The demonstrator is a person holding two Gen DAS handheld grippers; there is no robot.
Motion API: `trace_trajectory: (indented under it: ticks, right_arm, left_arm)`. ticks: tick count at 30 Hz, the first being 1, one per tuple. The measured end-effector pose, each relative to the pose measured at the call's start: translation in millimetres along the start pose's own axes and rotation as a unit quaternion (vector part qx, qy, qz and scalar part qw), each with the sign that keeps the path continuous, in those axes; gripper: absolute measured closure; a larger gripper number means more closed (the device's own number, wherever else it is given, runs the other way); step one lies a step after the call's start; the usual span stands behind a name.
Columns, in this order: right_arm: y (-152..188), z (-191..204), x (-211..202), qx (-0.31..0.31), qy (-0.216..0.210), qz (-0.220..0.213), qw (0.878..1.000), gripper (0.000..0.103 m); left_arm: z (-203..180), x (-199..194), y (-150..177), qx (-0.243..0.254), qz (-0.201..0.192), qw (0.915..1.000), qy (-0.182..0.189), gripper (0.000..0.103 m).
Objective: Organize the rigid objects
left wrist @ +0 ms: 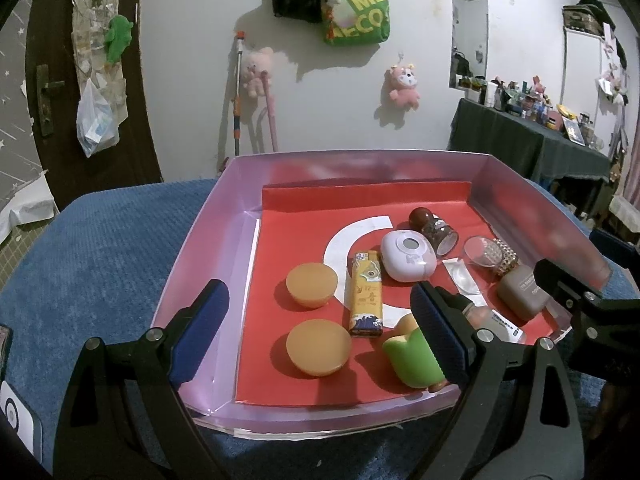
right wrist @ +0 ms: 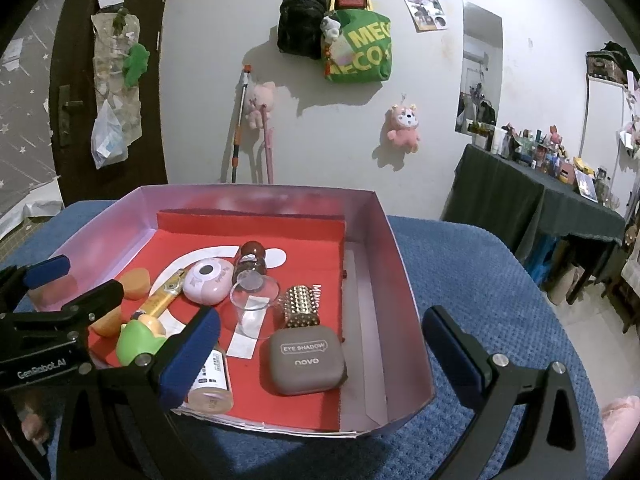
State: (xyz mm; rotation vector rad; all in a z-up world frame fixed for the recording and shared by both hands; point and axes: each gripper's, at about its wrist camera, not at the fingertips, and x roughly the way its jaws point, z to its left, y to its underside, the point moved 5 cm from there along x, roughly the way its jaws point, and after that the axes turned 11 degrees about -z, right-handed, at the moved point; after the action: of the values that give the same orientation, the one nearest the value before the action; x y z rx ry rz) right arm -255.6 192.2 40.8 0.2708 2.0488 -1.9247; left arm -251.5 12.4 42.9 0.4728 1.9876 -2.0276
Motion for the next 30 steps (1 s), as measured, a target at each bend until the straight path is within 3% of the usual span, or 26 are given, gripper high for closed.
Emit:
trace_trajectory:
  ticks: [30]
  right_arm:
    - [0.4,-2.6,1.9,-0.002,0.002,0.006,1.0,0.0]
  left_arm:
    - [1.7,-0.8,0.2,-0.001,0.002,1.0,0.0,0.01]
